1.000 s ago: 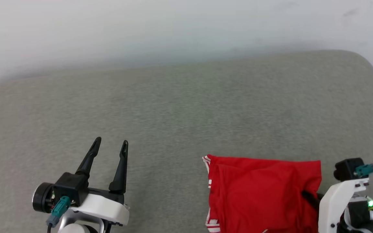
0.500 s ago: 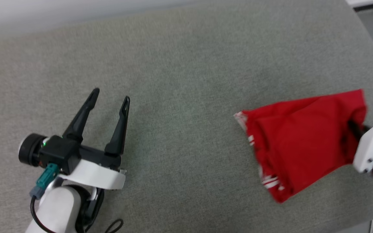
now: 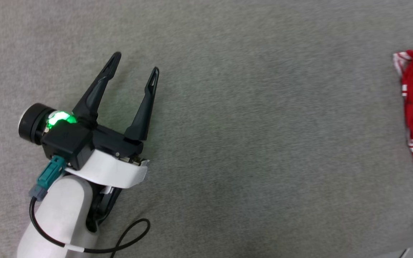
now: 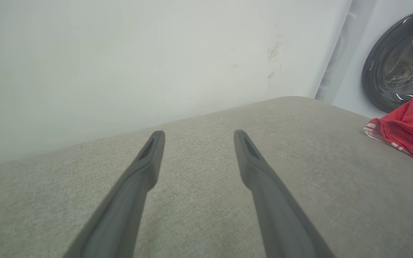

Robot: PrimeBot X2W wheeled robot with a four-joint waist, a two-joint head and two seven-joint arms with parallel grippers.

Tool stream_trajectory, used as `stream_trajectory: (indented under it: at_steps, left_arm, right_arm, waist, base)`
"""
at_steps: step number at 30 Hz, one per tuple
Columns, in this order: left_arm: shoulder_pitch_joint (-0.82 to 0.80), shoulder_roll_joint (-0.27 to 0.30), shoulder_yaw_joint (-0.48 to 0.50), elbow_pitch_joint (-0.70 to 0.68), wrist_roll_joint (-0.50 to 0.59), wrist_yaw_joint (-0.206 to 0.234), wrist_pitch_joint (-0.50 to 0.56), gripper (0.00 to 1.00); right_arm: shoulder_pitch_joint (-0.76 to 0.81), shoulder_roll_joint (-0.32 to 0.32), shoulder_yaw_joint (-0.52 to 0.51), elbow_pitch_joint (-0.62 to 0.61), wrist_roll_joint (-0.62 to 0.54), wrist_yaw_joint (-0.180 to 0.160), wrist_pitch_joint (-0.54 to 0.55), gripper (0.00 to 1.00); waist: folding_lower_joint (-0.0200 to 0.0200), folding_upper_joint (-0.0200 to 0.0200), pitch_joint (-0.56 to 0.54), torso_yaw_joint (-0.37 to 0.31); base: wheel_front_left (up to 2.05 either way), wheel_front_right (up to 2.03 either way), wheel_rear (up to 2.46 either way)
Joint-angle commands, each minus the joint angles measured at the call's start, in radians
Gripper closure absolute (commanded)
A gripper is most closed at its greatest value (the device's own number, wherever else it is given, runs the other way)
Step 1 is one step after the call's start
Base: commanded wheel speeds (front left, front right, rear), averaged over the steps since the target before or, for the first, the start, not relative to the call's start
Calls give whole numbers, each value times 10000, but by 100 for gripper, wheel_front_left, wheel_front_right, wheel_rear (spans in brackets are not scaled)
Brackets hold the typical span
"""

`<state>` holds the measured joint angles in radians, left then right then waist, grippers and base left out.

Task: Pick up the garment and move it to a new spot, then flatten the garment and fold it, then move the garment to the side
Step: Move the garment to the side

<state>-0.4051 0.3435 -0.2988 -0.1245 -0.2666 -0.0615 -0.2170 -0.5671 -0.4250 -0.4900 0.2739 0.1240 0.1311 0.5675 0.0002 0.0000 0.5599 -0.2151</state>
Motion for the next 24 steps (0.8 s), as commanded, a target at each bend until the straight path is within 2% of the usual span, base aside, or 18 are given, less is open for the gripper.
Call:
stream_trajectory:
  at_steps: [1, 4, 5, 6, 8, 15, 24]
  left_arm:
    - [-212, -3, -45, -25, 64, -43, -66, 0]
    - [-359, -8, -90, 13, 68, -87, -118, 0]
    - [-385, -8, -97, 48, 57, -89, -141, 0]
    - [-405, -16, -105, 80, 46, -89, -154, 0]
    - [-425, -30, -109, 113, 27, -95, -172, 0]
    - [-171, -207, -154, 527, -105, -2, -324, 0]
    - [646, -527, 62, 983, -376, 314, -433, 0]
  right_arm:
    - [-169, -28, -84, 30, -162, -10, -94, 100]
    - [-263, 46, -247, 145, -444, -10, -511, 100]
    - [-255, 117, -304, 219, -570, -10, -630, 68]
    - [-276, 151, -397, 275, -682, -10, -788, 0]
    - [-289, 216, -510, 366, -794, -10, -917, 0]
    - [-64, 595, -1263, 440, -1765, -10, -2398, 0]
    - [1024, 1011, -568, -333, -1351, -11, -4336, 0]
  waist:
    - [-2, 0, 330, 285]
    - [-2, 0, 452, 368]
    - [-2, 0, 468, 387]
    - [-2, 0, 481, 409]
    - [-2, 0, 480, 432]
    - [-2, 0, -89, 617]
    - [-2, 0, -1403, 892]
  base:
    - [0, 0, 0]
    - [0, 0, 0]
    - [0, 0, 0]
    - [0, 0, 0]
    - [0, 0, 0]
    - [0, 0, 0]
    - [0, 0, 0]
